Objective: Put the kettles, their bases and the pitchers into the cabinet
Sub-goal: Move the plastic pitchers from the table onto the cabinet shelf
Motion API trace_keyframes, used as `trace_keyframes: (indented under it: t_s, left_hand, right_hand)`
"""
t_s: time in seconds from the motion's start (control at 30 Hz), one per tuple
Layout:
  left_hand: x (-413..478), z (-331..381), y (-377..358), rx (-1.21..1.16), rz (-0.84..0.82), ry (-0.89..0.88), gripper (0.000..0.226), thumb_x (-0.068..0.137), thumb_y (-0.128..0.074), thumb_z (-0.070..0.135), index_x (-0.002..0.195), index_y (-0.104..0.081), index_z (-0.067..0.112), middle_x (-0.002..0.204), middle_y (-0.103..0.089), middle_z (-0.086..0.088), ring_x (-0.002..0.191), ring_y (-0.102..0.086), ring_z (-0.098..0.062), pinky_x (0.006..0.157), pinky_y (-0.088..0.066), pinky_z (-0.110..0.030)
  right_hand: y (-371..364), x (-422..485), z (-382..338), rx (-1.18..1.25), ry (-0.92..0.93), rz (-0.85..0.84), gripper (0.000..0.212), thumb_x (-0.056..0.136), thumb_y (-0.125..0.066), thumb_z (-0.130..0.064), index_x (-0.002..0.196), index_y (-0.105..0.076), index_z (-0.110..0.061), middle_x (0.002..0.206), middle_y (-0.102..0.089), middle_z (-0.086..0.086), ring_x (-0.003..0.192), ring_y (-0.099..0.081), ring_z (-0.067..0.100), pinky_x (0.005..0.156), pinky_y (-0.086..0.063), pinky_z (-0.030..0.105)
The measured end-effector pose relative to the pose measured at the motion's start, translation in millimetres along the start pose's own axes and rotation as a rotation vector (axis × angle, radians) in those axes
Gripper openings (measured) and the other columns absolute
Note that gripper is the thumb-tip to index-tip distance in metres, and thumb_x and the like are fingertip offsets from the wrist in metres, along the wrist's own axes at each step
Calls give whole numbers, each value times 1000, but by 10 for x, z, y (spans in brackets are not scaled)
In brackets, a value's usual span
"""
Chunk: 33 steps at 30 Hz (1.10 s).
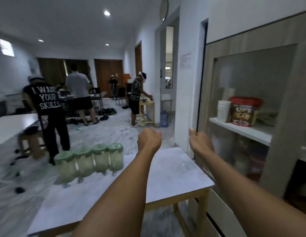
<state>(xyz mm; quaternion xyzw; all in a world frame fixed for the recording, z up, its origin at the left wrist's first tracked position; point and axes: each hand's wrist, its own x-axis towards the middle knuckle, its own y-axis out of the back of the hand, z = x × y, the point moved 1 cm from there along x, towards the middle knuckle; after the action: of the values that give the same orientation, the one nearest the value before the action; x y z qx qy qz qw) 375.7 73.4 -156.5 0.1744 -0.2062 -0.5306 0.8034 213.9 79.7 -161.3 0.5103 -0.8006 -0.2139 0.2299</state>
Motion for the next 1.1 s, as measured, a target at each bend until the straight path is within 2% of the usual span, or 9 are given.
trace_keyframes:
  t_s: [0.1,0.27,0.4,0.47,0.57,0.8,0.93,1.03,1.1]
  left_hand:
    - [217,-434,645,25,115,64,34,92,-54,33,101,-71,4,109,-70,-17,99,-64,-37,70,-42,-31]
    - [574,-1209,1581,96,214,119,31,95,-54,31,82,-66,6,92,-69,-17,75,-58,-32,60,-40,-29]
    - [842,-1881,2202,150,269,199,35,91,-54,27,93,-70,-4,102,-71,-24,95,-68,-39,70,-53,-39]
    - [974,-2159,2452,176,281,231,33,90,-54,25,80,-69,-3,100,-70,-24,94,-68,-39,75,-56,-43]
    - [1235,-2519,2705,171,292,274,31,90,-55,24,65,-60,7,87,-71,-18,73,-62,-31,60,-44,-31]
    - [1902,-3350,2748,128,230,427,30,89,-56,29,95,-73,6,100,-72,-17,88,-67,-34,60,-40,-26]
    - [2356,-3819,2600,87,211,527,29,88,-58,29,105,-70,9,109,-70,-14,98,-66,-34,69,-50,-30]
    - [2693,-4122,2424,47,189,591,37,88,-62,30,116,-61,6,118,-65,-14,107,-63,-34,72,-48,-30]
    - [2892,-4293,2300,28,171,629,43,86,-66,30,121,-57,6,122,-64,-13,110,-62,-34,75,-47,-30]
  right_hand:
    - [-589,-238,-464,23,92,-119,63,104,-27,-49,134,-54,-1,140,-54,23,127,-51,39,101,-41,41]
    - [-1631,-570,-1143,29,231,-229,61,102,-28,-51,124,-59,-3,131,-60,22,120,-55,40,94,-42,39]
    - [-2454,-800,-1572,50,247,-287,60,100,-31,-53,122,-58,-4,127,-62,21,116,-56,38,89,-42,39]
    - [-2831,-910,-1714,49,241,-322,60,99,-33,-53,123,-58,-4,126,-63,20,115,-57,37,84,-40,37]
    - [-3329,-1006,-1859,24,230,-378,58,100,-35,-50,124,-57,-2,127,-62,22,115,-57,37,85,-40,38]
    - [-4455,-843,-1963,-103,186,-480,52,97,-43,-48,118,-61,-4,122,-66,19,112,-61,36,89,-46,38]
    - [-5183,-593,-1892,-154,151,-555,48,96,-47,-46,118,-59,-5,121,-66,18,112,-62,36,84,-44,37]
    - [-5679,-379,-1835,-162,93,-607,36,95,-54,-38,112,-58,-6,118,-67,15,111,-62,35,85,-44,36]
    - [-5953,-265,-1787,-148,41,-637,28,93,-59,-30,105,-62,-6,113,-70,13,106,-64,32,76,-42,29]
